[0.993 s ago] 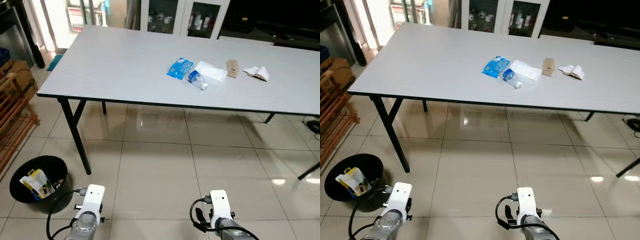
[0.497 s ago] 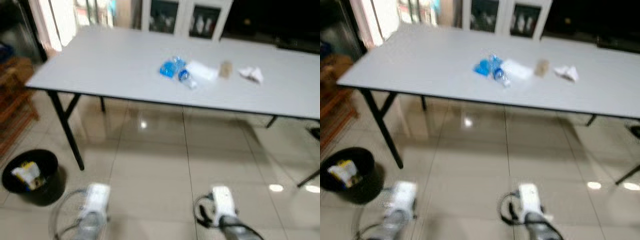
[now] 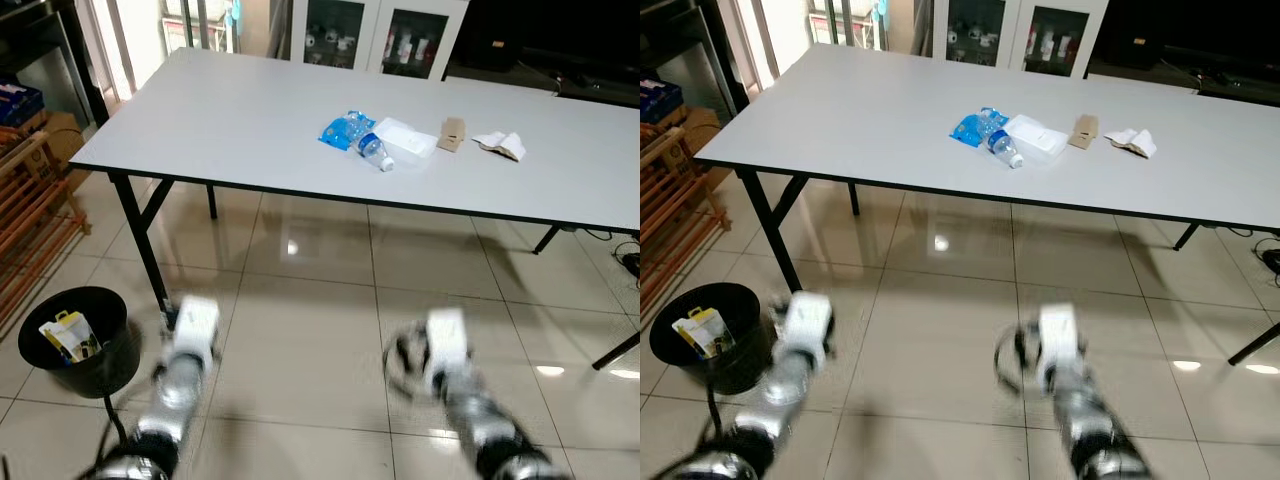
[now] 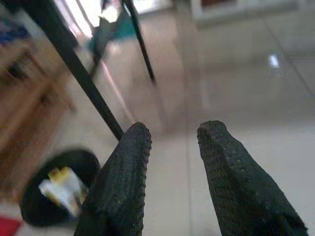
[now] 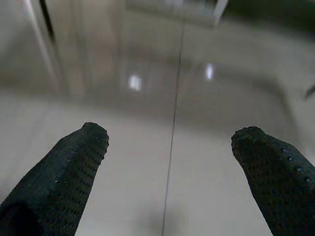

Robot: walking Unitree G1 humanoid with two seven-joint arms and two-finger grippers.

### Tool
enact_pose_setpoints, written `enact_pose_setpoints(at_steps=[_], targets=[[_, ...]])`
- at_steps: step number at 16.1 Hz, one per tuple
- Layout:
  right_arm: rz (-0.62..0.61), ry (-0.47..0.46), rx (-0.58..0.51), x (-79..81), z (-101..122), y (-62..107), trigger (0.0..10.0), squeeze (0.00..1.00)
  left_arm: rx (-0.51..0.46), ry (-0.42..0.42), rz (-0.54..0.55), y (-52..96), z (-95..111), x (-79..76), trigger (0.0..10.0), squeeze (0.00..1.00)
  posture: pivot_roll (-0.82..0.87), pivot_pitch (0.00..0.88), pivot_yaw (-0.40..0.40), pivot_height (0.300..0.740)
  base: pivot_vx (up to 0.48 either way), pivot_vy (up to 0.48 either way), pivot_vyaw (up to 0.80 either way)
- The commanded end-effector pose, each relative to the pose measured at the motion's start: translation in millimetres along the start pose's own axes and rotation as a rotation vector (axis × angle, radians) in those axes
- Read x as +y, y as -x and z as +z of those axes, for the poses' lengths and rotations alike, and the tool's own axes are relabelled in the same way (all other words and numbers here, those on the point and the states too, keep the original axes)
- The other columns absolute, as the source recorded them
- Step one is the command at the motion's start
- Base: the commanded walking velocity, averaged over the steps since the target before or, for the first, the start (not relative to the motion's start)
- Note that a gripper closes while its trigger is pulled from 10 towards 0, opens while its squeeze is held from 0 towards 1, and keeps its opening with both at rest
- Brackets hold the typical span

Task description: Picking trash to rubbish bin

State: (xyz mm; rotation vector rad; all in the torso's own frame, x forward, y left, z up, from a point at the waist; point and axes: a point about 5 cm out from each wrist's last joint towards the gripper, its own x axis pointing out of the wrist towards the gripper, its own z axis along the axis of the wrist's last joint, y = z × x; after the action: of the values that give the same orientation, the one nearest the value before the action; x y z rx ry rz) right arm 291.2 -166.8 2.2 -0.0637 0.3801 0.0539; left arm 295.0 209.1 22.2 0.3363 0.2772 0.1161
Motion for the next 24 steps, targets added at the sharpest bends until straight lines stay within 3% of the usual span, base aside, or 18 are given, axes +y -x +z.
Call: enact_pose_setpoints(at_steps=[1, 2, 3, 4, 6, 7, 9, 10, 12, 14, 18, 21, 22, 24], targets=[[-0.014, -0.022, -0.083, -5.2, 17, -3.7, 10.0, 0.0, -0.065, 0.025, 0.024, -4.8, 16, 1.3, 10.0, 0.0, 0.01, 0.036, -0.115, 0.74, 0.0, 0.0, 0.0], [-0.012, -0.021, -0.149, -4.7, 33, -7.1, 10.0, 0.0, -0.111, 0.045, 0.037, -7.9, 27, 5.1, 10.0, 0.0, 0.01, 0.033, -0.112, 0.74, 0.0, 0.0, 0.0], [-0.019, -0.007, -0.307, -3.5, 75, -12.7, 10.0, 0.0, -0.203, 0.067, 0.041, -15.5, 57, 10.3, 10.0, 0.0, 0.01, 0.033, -0.111, 0.74, 0.0, 0.0, 0.0], [-0.027, -0.023, -0.404, -2.6, 101, -13.5, 10.0, 0.0, -0.273, 0.074, 0.049, -18.8, 78, 12.9, 10.0, 0.0, 0.01, 0.03, -0.11, 0.74, 0.0, 0.0, 0.0], [-0.038, -0.04, -0.52, -1.7, 135, -11.7, 10.0, 0.0, -0.385, 0.088, 0.067, -20.0, 111, 17.3, 10.0, 0.0, 0.01, 0.027, -0.107, 0.74, 0.0, 0.0, 0.0], [-0.049, -0.048, -0.627, 1.0, 170, -7.5, 10.0, 0.0, -0.503, 0.119, 0.064, -18.5, 150, 19.4, 10.0, 0.0, 0.01, 0.022, -0.103, 0.74, 0.0, 0.0, 0.0], [-0.059, -0.057, -0.676, 2.4, 188, -4.6, 10.0, 0.0, -0.57, 0.117, 0.059, -16.0, 171, 19.7, 10.0, 0.0, 0.01, 0.02, -0.101, 0.74, 0.0, 0.0, 0.0], [-0.061, -0.071, -0.719, 5.8, 204, -0.3, 10.0, 0.0, -0.624, 0.072, 0.065, -16.2, 179, 19.7, 10.0, 0.0, 0.02, 0.018, -0.102, 0.74, 0.0, 0.0, 0.0], [-0.043, -0.089, -0.734, 18.3, 219, 1.6, 10.0, 0.0, -0.651, 0.09, 0.04, -15.8, 201, 7.9, 10.0, 0.0, 0.01, 0.012, -0.095, 0.74, 0.364, 0.0, 0.0], [-0.031, -0.087, -0.731, 26.8, 223, 2.2, 10.0, 0.0, -0.645, 0.118, 0.007, -14.4, 210, -1.7, 10.0, 0.0, 0.01, 0.008, -0.092, 0.74, 0.369, 0.0, 0.0], [-0.027, -0.145, -0.687, 30.8, 223, 2.0, 10.0, 0.0, -0.636, 0.092, -0.035, -11.2, 210, -10.3, 10.0, 0.0, 0.02, 0.002, -0.092, 0.74, 0.368, 0.0, -0.2], [-0.025, -0.128, -0.691, 34.7, 223, 3.1, 10.0, 0.0, -0.62, 0.098, -0.036, -10.8, 207, -9.8, 10.0, 0.0, 0.02, 0.0, -0.089, 0.74, 0.37, 0.0, 0.0], [-0.018, -0.13, -0.692, 37.5, 224, 3.8, 10.0, 0.0, -0.616, 0.101, -0.043, -10.5, 207, -10.6, 10.0, 1.0, 0.02, 0.0, -0.088, 0.74, 0.394, 0.0, 0.0], [-0.011, -0.129, -0.692, 40.3, 224, 4.7, 10.0, 0.0, -0.614, 0.111, -0.054, -9.9, 208, -13.1, 10.0, 1.0, 0.02, 0.0, -0.09, 0.74, 0.401, 0.0, 0.0]])
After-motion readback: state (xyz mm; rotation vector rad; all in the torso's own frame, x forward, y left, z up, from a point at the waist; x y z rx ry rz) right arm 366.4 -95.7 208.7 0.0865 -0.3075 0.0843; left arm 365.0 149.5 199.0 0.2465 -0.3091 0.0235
